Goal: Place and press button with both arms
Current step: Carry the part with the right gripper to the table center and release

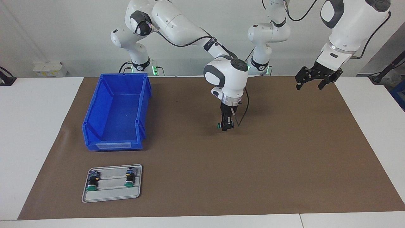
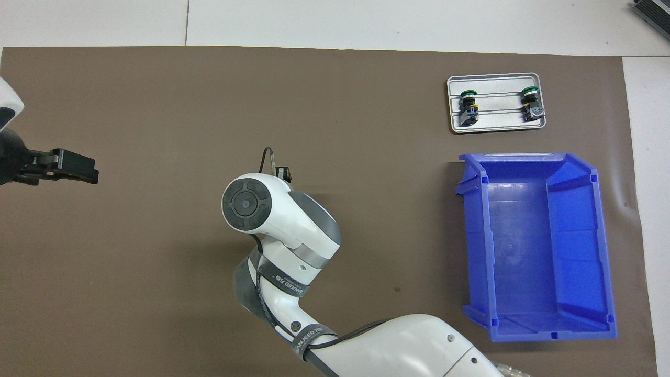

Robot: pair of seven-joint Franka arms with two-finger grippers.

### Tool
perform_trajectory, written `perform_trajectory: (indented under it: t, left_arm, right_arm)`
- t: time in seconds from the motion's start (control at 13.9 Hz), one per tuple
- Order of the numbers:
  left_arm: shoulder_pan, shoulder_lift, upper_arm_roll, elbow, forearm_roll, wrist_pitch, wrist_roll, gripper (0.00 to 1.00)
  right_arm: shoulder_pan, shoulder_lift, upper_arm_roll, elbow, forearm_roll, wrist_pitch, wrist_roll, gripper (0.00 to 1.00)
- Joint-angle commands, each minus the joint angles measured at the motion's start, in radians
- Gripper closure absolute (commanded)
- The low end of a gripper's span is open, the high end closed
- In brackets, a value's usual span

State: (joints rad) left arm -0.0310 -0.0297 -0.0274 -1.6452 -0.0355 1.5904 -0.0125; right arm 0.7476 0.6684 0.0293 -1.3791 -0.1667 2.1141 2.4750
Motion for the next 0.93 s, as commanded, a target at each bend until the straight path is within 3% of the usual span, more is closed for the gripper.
perform_trajectory:
  t: [0.0, 0.14, 0.22, 0.29, 0.36, 0.43, 0.5, 0.65, 0.86]
  left_arm:
    - [0.014, -0.035, -0.006, -0.039, -0.012, 0.009, 0.013, 0.00]
    - [0.014, -0.035, -0.006, -0.039, -0.012, 0.009, 0.014, 0.00]
    - [0.014, -0.035, -0.006, -0.039, -0.012, 0.009, 0.014, 0.00]
    - [0.014, -0.035, -0.006, -0.039, -0.012, 0.009, 0.013, 0.00]
    - [0.014, -0.035, -0.006, -0.039, -0.012, 0.009, 0.012, 0.00]
    - [0.014, -0.035, -0.006, -0.039, -0.012, 0.009, 0.014, 0.00]
    - [0.014, -0.035, -0.006, -0.039, -0.012, 0.009, 0.014, 0.00]
    - [0.014, -0.035, -0.005, -0.039, -0.012, 0.009, 0.013, 0.00]
    - [0.014, -0.035, -0.006, -0.039, -0.012, 0.009, 0.013, 0.00]
  right_arm:
    - [-0.004, -0.027, 0.003, -0.087, 0.019, 0.059, 0.025, 1.00]
    - [-0.005, -0.032, 0.004, -0.098, 0.019, 0.063, 0.024, 1.00]
    - [-0.010, -0.032, 0.006, -0.100, 0.022, 0.069, 0.021, 0.85]
    - [-0.013, -0.032, 0.006, -0.101, 0.038, 0.076, 0.021, 0.48]
    - [-0.016, -0.030, 0.006, -0.100, 0.065, 0.086, 0.021, 0.20]
    - [-0.022, -0.030, 0.006, -0.098, 0.081, 0.096, 0.016, 0.11]
    - [-0.020, -0.030, 0.004, -0.097, 0.081, 0.096, 0.015, 0.05]
    - [-0.019, -0.033, 0.004, -0.089, 0.079, 0.095, 0.009, 0.03]
    - [-0.052, -0.101, 0.006, -0.104, 0.084, 0.076, -0.048, 0.03]
